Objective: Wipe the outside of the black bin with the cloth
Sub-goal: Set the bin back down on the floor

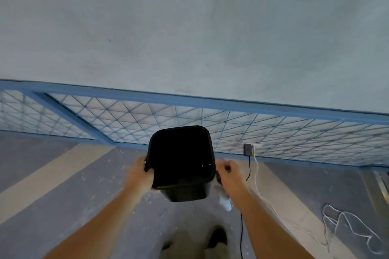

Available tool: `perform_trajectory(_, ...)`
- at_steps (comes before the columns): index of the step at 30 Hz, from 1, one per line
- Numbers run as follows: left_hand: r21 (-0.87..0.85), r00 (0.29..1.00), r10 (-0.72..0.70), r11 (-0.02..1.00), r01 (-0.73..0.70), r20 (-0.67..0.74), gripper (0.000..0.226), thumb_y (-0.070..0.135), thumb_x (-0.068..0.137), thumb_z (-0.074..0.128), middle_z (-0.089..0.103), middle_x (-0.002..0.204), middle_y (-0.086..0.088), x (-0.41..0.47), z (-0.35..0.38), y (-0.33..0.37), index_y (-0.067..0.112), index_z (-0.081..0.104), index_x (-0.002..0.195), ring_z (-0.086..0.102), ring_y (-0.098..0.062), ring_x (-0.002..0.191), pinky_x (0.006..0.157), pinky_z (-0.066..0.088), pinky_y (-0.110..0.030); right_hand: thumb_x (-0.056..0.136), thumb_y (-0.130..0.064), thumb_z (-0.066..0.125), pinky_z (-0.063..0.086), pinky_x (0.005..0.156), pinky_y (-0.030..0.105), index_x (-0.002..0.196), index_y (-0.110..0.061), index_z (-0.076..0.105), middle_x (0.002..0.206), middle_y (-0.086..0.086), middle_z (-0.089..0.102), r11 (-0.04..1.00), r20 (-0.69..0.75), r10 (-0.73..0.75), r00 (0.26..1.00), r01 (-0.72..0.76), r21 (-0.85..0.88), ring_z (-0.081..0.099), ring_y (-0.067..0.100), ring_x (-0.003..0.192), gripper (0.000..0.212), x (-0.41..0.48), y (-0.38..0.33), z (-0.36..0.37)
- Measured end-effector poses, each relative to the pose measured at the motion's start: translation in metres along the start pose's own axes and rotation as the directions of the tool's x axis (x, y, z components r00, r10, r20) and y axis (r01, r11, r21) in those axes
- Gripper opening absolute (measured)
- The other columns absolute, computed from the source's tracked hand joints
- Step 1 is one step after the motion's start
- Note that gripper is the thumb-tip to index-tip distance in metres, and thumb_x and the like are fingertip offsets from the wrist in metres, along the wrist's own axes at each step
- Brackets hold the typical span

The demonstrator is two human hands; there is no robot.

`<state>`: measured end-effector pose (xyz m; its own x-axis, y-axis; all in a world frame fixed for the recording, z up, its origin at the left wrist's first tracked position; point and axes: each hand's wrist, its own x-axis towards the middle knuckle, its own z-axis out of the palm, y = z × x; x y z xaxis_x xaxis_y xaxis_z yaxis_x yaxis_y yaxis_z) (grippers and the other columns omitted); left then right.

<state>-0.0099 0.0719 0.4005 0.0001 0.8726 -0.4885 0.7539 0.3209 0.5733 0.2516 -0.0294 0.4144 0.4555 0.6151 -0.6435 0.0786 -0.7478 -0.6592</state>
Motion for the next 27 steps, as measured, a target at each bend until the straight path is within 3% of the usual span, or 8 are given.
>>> perform_trajectory(3,0.018,1.0,-0.013,1.0,0.013,-0.026,0.034,0.012,0.098,0.056,0.067,0.103,-0.003,0.025,0.029,-0.031,0.016,0.059,0.131,0.062,-0.022,0.088,0.065,0.046,-0.033,0.102,-0.048,0.054,0.045,0.061,0.034,0.08,-0.011,0.056,0.072,0.007,0.058,0.994,-0.14,0.08,0.987,-0.069,0.08,0.057,0.025,0.068,0.042,0.034,0.032,0.023)
perform_trajectory(7,0.019,1.0,-0.012,1.0,0.013,-0.017,0.042,0.015,0.098,0.055,0.069,0.117,-0.008,0.061,0.071,-0.071,0.017,0.053,0.141,0.066,-0.031,0.103,0.085,0.056,-0.046,0.099,-0.03,0.059,0.047,0.072,0.039,0.097,-0.013,0.055,0.09,0.012,0.061,0.979,-0.148,0.161,0.976,-0.14,0.148,0.058,0.026,0.078,0.017,0.09,0.083,0.053)
perform_trajectory(11,0.026,0.998,0.008,1.0,-0.007,-0.058,0.042,0.018,0.101,0.055,0.07,0.119,-0.009,0.102,0.119,-0.115,0.019,0.053,0.142,0.067,-0.03,0.104,0.082,0.055,-0.041,0.092,-0.012,0.06,0.044,0.058,0.031,0.09,-0.022,0.048,0.1,0.016,0.058,0.992,-0.106,0.124,0.987,-0.125,-0.004,0.055,0.024,0.074,0.015,0.148,0.147,0.09)
perform_trajectory(17,-0.007,0.997,-0.006,1.0,0.006,-0.073,0.039,0.011,0.101,0.054,0.068,0.119,-0.005,0.164,0.178,-0.178,0.016,0.056,0.14,0.065,-0.028,0.106,0.084,0.054,-0.041,0.095,0.0,0.047,0.041,0.077,0.032,0.107,-0.011,0.052,0.118,0.018,0.057,0.985,-0.142,0.075,0.987,-0.095,-0.142,0.056,0.028,0.088,0.017,0.231,0.219,0.146)
perform_trajectory(20,0.007,0.998,0.017,1.0,-0.017,-0.062,0.037,0.013,0.101,0.055,0.067,0.113,0.001,0.192,0.201,-0.201,0.018,0.057,0.138,0.067,-0.029,0.109,0.086,0.056,-0.043,0.097,-0.012,0.055,0.047,0.086,0.036,0.126,-0.013,0.055,0.136,0.015,0.046,0.987,-0.13,0.035,0.991,-0.054,-0.15,0.057,0.033,0.097,0.029,0.271,0.233,0.166)
perform_trajectory(23,-0.007,0.998,0.031,0.999,-0.032,-0.056,0.038,0.011,0.101,0.055,0.063,0.112,0.003,0.213,0.224,-0.216,0.017,0.058,0.139,0.061,-0.02,0.103,0.082,0.049,-0.035,0.102,-0.033,0.054,0.049,0.1,0.044,0.14,-0.024,0.054,0.149,0.01,0.039,0.99,-0.09,0.047,0.995,-0.059,-0.13,0.056,0.039,0.121,0.039,0.298,0.24,0.184)
perform_trajectory(25,-0.036,0.998,0.035,0.999,-0.037,-0.043,0.04,0.01,0.101,0.055,0.066,0.118,0.001,0.221,0.236,-0.224,0.018,0.058,0.139,0.061,-0.018,0.103,0.082,0.048,-0.034,0.104,-0.036,0.048,0.049,0.104,0.045,0.134,-0.029,0.06,0.145,0.01,0.052,0.998,-0.046,0.034,0.998,-0.036,-0.047,0.058,0.036,0.122,0.034,0.309,0.242,0.195)
perform_trajectory(27,-0.042,0.999,0.033,0.999,-0.034,-0.022,0.04,0.01,0.101,0.054,0.065,0.118,0.002,0.225,0.245,-0.23,0.02,0.057,0.14,0.061,-0.019,0.103,0.08,0.046,-0.034,0.099,-0.041,0.045,0.054,0.1,0.052,0.111,-0.047,0.067,0.127,0.006,0.067,0.997,-0.017,0.059,0.998,-0.058,0.06,0.066,0.033,0.111,0.025,0.321,0.249,0.205)
